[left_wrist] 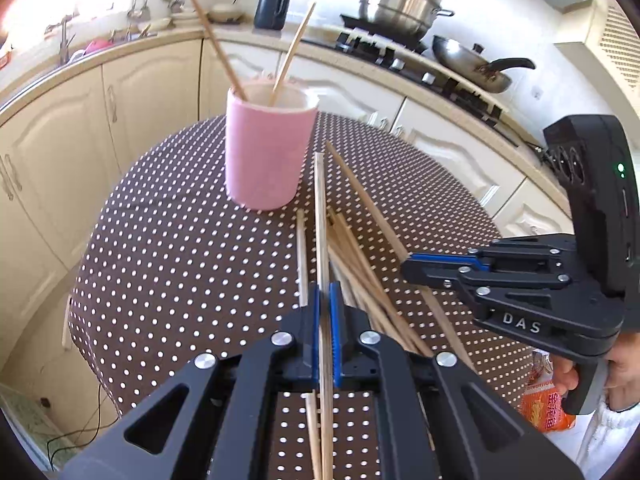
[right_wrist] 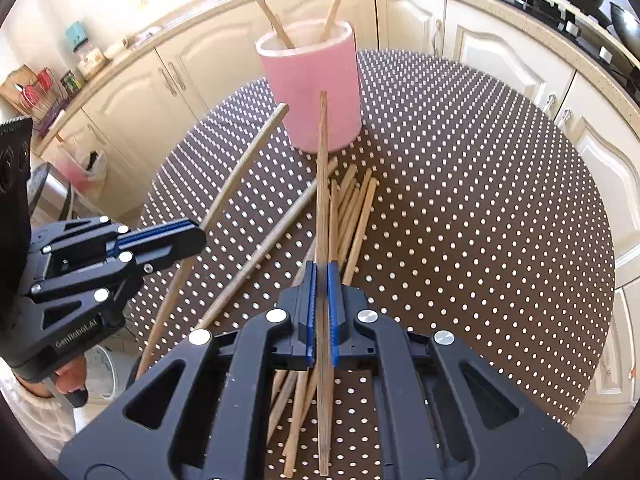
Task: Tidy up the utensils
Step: 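Lift the left gripper's chopstick over the pink cup while the right gripper carries its chopstick there, then lower both chopsticks into the cup and open both grippers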
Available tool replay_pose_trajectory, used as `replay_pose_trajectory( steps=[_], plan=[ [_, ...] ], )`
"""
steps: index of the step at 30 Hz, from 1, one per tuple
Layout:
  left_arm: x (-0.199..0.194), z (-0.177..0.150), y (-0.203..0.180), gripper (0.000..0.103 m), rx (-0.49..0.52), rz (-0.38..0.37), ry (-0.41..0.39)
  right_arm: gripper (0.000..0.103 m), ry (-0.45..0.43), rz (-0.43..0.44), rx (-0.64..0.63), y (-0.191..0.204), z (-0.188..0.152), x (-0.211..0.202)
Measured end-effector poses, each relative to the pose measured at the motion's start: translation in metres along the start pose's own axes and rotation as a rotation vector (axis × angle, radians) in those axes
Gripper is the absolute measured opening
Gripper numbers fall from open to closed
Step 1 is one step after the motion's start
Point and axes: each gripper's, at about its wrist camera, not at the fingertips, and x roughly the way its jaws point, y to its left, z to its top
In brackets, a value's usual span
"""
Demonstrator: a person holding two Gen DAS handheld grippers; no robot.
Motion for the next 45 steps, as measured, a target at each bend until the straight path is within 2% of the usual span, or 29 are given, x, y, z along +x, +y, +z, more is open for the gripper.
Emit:
replay_pose_trajectory(
  steps=[14, 23, 27, 33, 37, 41, 45],
  plan=[
    [-0.042, 0.016, -0.014, 0.005, 0.040, -0.074, -0.146, 0.006, -0.130, 0.095, 0.022, 0.007, 0.003, -0.041],
    [-0.052, 0.037, -0.011, 0.005, 0.043, -0.114, -0.235, 0.006, -0.237, 0.137, 0.040, 0.001, 0.021, -0.061],
    [-0.057, 0.054, -0.005, 0.005, 0.033, -0.120, -0.336, 0.006, -0.321, 0.151, 0.048, -0.001, 0.034, -0.070],
    [-0.062, 0.086, 0.007, 0.005, 0.009, -0.113, -0.568, 0.006, -0.501, 0.162, 0.052, -0.001, 0.075, -0.073],
    [-0.057, 0.108, 0.016, 0.005, 0.000, -0.093, -0.718, 0.006, -0.652, 0.165, 0.049, -0.003, 0.107, -0.068],
    [-0.052, 0.128, 0.022, 0.005, -0.020, -0.057, -0.829, 0.006, -0.767, 0.159, 0.054, -0.011, 0.132, -0.060],
    [-0.039, 0.147, 0.028, 0.005, -0.028, -0.026, -0.899, 0.006, -0.821, 0.151, 0.048, -0.018, 0.155, -0.042]
  ],
)
